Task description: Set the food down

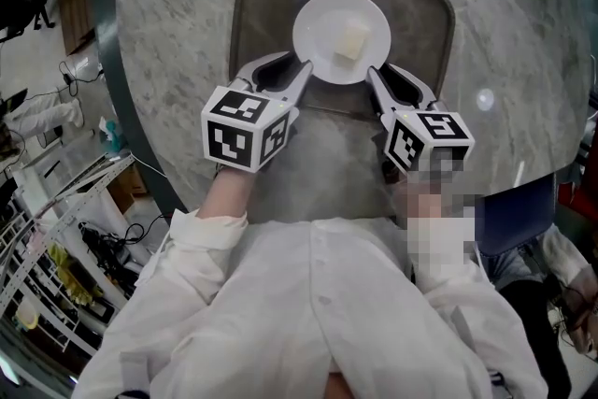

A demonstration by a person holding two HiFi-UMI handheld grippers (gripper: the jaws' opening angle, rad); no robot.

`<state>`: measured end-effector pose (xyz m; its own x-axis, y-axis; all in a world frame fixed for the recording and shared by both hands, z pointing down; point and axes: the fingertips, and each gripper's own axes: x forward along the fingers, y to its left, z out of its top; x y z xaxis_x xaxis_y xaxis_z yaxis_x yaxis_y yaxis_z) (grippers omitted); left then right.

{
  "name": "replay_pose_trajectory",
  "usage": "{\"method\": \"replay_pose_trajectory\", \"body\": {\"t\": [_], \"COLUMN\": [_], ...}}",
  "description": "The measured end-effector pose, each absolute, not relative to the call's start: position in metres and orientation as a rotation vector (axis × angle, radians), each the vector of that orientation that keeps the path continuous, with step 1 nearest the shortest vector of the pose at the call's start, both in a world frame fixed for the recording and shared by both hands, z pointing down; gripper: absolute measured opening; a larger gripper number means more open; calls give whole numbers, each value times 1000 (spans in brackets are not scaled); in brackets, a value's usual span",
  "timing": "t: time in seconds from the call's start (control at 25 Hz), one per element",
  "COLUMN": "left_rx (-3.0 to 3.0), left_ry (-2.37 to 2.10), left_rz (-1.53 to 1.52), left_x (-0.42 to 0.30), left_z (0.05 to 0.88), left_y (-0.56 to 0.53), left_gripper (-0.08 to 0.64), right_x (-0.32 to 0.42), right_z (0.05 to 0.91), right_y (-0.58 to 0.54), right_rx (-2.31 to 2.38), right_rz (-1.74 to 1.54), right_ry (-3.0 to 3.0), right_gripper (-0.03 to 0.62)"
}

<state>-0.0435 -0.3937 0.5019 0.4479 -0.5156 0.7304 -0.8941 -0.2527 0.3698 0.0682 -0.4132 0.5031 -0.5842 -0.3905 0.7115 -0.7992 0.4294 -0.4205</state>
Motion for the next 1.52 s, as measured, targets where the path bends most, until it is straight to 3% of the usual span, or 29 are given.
{"method": "replay_pose_trajectory", "body": {"t": [1.04,1.52], "left_rx": [2026,2162], "left_ry": [-1221,-1149], "left_rz": [510,487], "left_x": [-58,-62], "left_z": [461,430], "left_y": [-352,-288], "left_gripper": [95,90], "right_x": [77,46], "right_z": [451,412], "right_y": [-376,-303], "right_rx": [1073,1033], "right_rz": [951,829], "right_ry": [-2334,-2441], "right_gripper": [64,14]}}
